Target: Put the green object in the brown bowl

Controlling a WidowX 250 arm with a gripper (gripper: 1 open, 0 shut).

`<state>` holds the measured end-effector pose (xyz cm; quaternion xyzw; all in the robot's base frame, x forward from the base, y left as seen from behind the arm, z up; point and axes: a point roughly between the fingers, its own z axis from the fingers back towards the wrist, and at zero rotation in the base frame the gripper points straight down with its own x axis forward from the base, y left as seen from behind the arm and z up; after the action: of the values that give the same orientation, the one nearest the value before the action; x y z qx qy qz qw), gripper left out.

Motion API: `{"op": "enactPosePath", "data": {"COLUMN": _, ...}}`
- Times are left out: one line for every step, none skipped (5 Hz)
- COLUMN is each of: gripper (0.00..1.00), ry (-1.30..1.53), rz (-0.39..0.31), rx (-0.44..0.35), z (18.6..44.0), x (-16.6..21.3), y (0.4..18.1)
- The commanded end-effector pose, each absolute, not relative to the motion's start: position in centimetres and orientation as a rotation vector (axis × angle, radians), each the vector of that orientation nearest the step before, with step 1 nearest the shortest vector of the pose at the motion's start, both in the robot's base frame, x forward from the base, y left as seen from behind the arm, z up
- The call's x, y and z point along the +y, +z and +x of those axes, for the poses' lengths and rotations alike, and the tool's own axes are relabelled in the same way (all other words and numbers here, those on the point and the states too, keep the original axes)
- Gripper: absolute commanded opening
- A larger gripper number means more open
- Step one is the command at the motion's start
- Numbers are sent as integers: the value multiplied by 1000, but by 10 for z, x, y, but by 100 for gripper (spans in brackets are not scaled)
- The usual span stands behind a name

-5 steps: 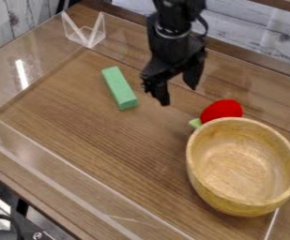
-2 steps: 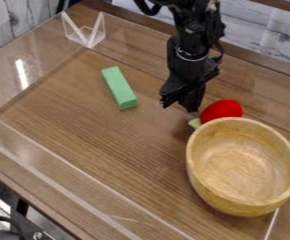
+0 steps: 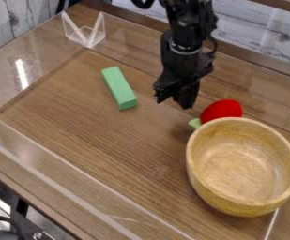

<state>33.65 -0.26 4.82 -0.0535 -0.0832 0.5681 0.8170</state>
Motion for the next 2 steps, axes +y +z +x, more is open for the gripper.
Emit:
{"op": "enactPosePath", "data": {"gripper": 0, "ry": 1296, "rz": -163, "rx": -256, "z": 346, "x": 3, "y": 85}}
{"op": "enactPosePath", "data": {"gripper": 0, "ry": 1296, "rz": -170, "rx": -259, "z": 335, "x": 22, "y": 84}}
